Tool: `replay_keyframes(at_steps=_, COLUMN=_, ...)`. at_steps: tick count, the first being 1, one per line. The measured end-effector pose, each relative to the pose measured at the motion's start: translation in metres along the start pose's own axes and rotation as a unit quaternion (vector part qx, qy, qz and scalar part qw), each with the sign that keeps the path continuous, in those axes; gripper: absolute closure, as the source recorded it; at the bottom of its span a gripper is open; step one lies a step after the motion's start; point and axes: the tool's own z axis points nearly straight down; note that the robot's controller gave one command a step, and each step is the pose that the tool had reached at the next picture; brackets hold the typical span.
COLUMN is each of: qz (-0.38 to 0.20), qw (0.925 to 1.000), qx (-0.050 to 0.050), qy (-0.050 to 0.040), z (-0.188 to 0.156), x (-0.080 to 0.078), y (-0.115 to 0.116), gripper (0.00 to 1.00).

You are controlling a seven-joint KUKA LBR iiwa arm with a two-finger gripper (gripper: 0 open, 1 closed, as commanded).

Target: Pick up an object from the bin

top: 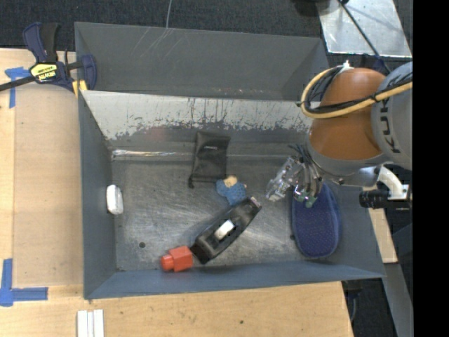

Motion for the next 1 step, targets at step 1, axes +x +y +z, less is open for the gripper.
replay_keyframes(at_steps=1, qz=-0.197, qw=0.9804, qx=0.000, qy=0.0020, z=0.0099, x=0.0189, y=0.0301, gripper=1.00)
